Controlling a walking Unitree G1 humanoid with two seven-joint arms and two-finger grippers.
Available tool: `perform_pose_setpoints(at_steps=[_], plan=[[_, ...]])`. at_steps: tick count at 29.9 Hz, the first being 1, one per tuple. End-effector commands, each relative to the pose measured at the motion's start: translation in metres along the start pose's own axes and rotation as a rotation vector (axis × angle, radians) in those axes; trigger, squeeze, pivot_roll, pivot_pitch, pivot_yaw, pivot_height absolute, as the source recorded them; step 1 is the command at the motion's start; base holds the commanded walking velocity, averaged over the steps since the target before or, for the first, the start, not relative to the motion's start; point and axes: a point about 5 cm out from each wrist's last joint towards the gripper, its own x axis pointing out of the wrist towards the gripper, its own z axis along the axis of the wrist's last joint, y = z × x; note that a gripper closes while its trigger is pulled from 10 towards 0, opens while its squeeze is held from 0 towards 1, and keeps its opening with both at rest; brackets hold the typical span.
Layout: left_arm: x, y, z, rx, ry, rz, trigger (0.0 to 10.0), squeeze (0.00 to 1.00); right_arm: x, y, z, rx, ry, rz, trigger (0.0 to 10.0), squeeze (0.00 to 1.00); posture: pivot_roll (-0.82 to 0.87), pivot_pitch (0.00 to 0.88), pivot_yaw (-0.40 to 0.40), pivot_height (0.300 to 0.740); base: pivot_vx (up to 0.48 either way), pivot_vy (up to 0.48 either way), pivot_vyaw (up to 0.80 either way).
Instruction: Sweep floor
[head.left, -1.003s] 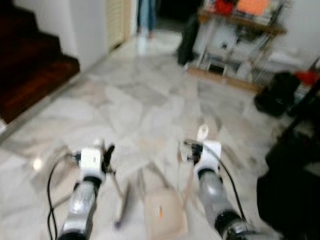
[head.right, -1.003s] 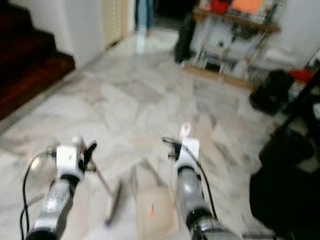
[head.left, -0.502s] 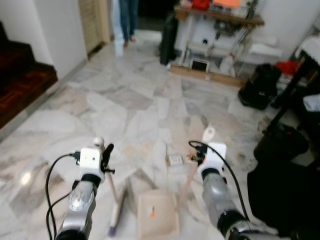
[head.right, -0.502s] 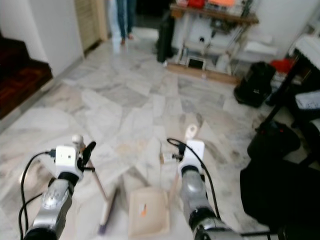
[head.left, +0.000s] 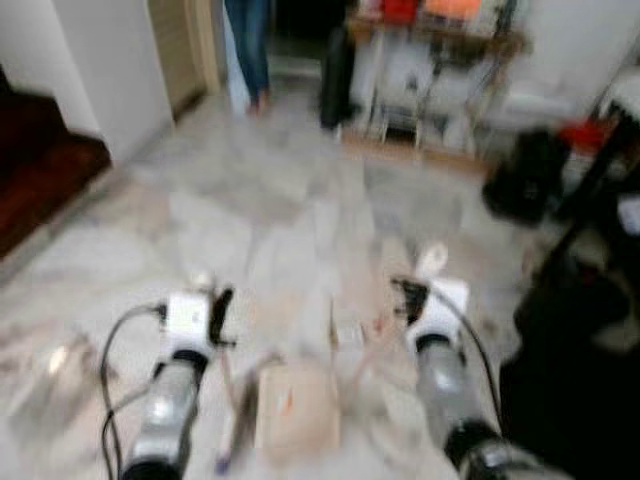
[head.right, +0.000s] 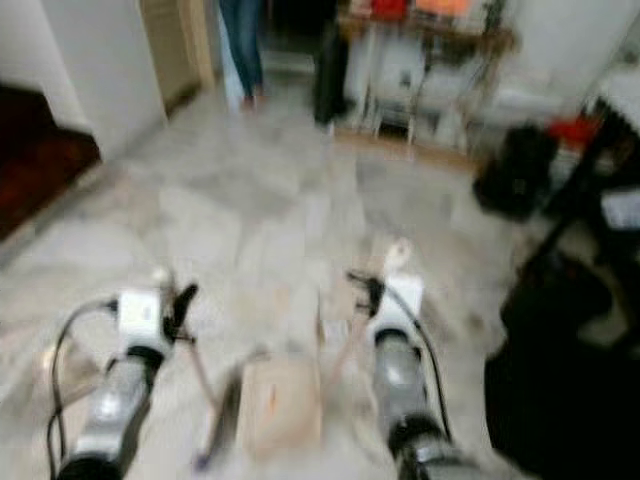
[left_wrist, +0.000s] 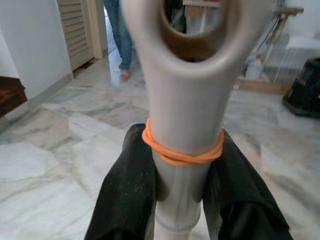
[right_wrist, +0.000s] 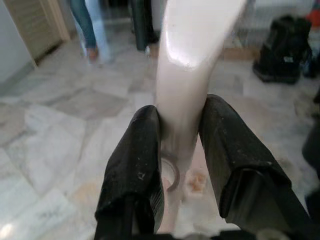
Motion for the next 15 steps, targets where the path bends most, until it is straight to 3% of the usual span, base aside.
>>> perform_pose_setpoints(at_steps=[1,15], plan=[[0.0051,0.005,0.0117,0.021,-0.055,0.006,10.0,0.0,0.0055,0.0049,0.015,-0.003,-0.075,0.02,10.0,0.0,0.01,0.0,-0.113,0.74,0.292,0.0,0.0],[0.006,0.0053,0.0131,0.02,-0.062,0.01,10.0,0.0,0.0053,0.0034,0.0164,-0.005,-0.089,0.011,10.0,0.0,0.01,0.0,-0.114,0.74,0.296,0.0,0.0]])
